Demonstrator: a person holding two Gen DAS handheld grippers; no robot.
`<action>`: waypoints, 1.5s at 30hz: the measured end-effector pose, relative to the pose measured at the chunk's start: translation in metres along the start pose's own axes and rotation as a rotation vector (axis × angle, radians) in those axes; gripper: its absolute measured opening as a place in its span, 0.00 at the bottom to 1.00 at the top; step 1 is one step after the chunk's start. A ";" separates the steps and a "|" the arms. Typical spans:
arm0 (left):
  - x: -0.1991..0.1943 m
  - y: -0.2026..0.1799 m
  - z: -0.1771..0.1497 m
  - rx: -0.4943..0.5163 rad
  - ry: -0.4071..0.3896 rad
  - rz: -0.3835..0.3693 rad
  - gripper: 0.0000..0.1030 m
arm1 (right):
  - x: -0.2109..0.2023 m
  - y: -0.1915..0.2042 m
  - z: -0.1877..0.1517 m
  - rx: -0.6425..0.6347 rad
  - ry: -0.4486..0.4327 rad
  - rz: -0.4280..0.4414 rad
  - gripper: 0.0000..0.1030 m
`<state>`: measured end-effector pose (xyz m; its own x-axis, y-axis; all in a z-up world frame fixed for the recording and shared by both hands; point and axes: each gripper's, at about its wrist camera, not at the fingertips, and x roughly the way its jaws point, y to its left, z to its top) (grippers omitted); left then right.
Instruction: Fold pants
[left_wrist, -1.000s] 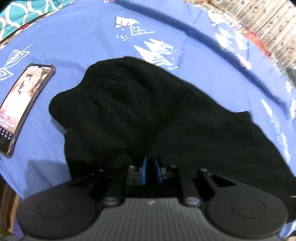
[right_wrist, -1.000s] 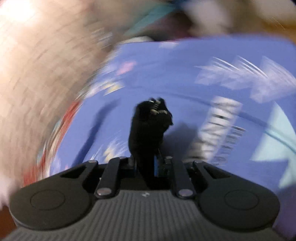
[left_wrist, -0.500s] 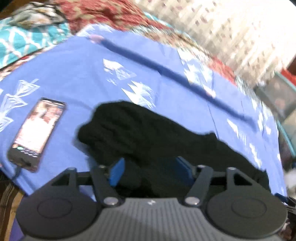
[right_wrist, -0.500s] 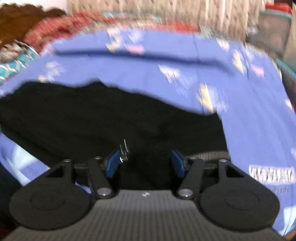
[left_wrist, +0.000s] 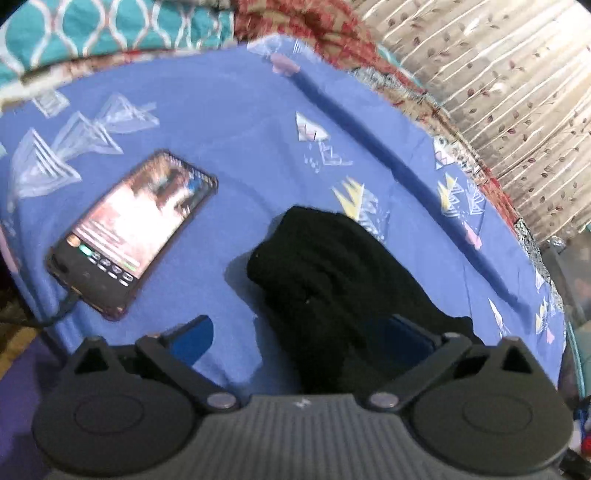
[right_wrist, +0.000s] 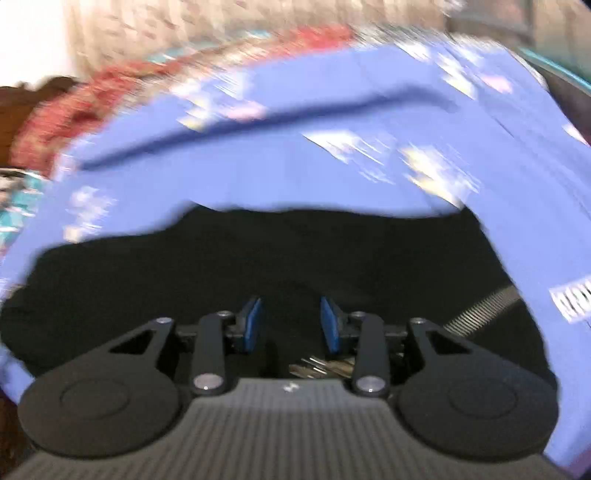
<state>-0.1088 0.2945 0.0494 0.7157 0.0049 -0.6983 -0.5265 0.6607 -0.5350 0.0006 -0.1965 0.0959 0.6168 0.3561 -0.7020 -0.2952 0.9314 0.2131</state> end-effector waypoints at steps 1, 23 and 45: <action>0.008 0.003 0.002 -0.021 0.020 -0.009 0.99 | 0.005 0.016 0.003 -0.005 0.010 0.054 0.37; 0.021 -0.140 -0.055 0.574 -0.142 -0.009 0.24 | 0.173 0.165 -0.012 0.346 0.484 0.572 0.09; 0.002 -0.148 -0.092 0.564 0.052 -0.149 0.86 | 0.118 0.065 -0.026 0.445 0.180 0.385 0.78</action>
<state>-0.0719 0.1279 0.0839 0.7323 -0.1462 -0.6651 -0.0861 0.9489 -0.3034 0.0353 -0.0963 0.0089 0.3818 0.6910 -0.6139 -0.1150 0.6945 0.7102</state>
